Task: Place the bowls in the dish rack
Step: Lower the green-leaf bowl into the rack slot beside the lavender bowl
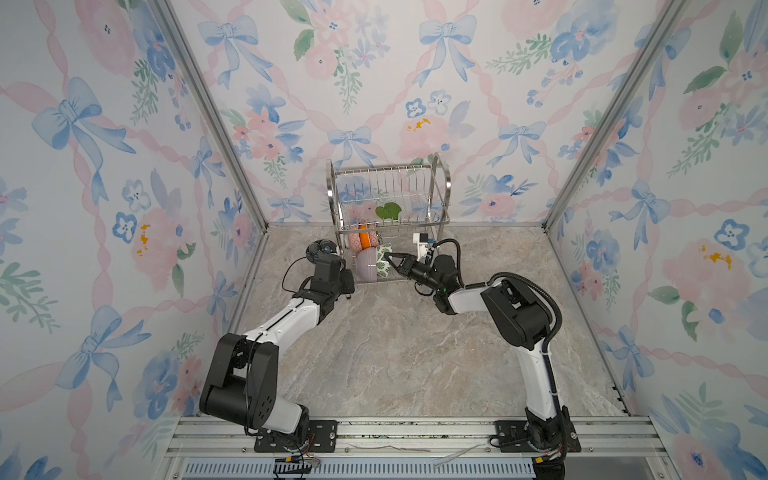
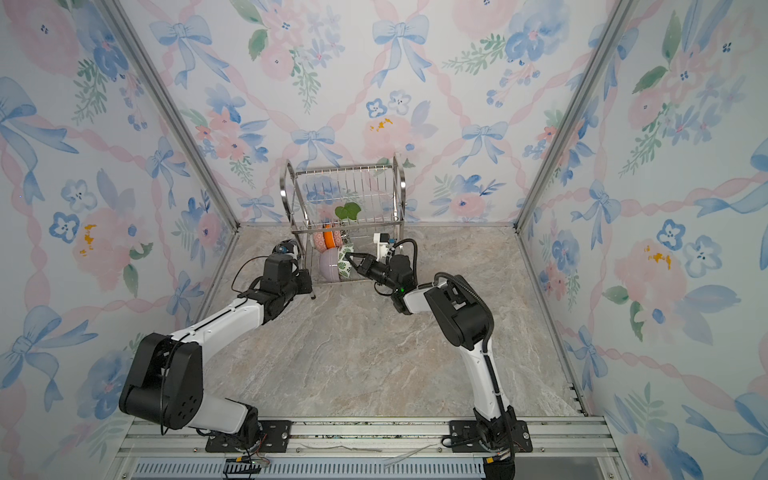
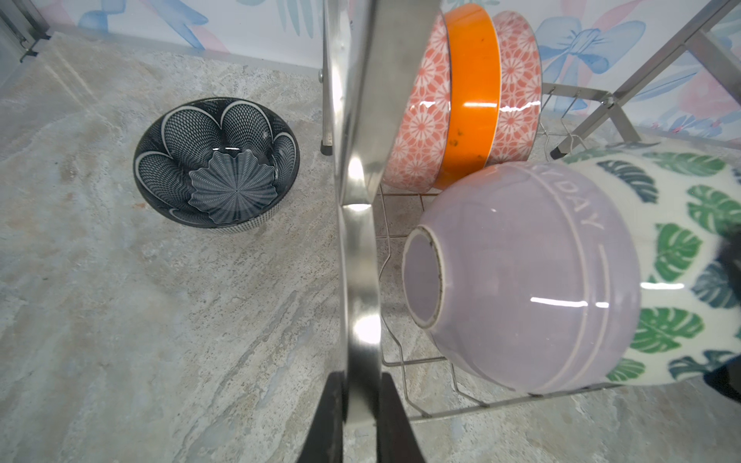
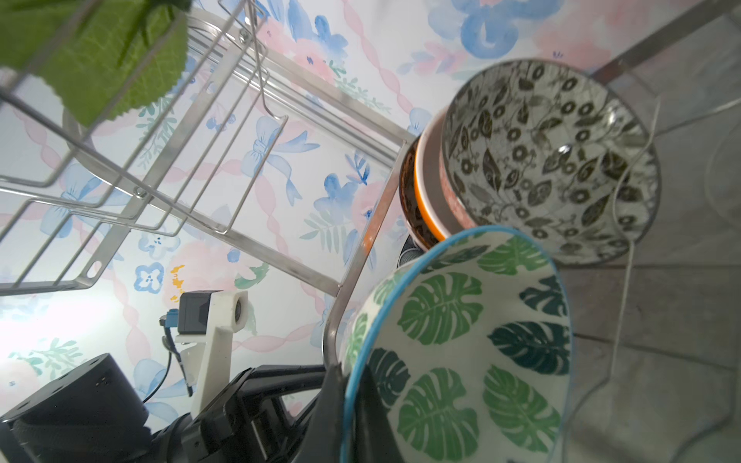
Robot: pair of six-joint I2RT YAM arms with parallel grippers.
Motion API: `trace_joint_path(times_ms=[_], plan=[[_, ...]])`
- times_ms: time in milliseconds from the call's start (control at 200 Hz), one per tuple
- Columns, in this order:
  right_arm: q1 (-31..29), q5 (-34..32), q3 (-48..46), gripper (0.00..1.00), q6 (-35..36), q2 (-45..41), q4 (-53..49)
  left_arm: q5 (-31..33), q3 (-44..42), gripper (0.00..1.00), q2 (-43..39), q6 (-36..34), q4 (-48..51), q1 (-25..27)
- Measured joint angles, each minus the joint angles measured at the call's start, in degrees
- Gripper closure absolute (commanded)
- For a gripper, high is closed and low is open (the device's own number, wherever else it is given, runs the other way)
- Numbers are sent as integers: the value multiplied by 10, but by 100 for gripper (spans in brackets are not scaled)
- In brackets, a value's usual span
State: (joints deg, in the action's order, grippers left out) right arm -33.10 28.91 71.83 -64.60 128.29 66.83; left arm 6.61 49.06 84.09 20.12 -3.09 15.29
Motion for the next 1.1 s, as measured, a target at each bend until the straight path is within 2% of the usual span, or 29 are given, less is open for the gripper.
trace_joint_path(times_ms=[510, 1100], plan=[[-1, 4, 14, 100, 74, -24, -113, 0, 0, 100, 0, -2, 0, 0], [1, 33, 93, 100, 265, -56, -362, 0, 0, 100, 0, -2, 0, 0]])
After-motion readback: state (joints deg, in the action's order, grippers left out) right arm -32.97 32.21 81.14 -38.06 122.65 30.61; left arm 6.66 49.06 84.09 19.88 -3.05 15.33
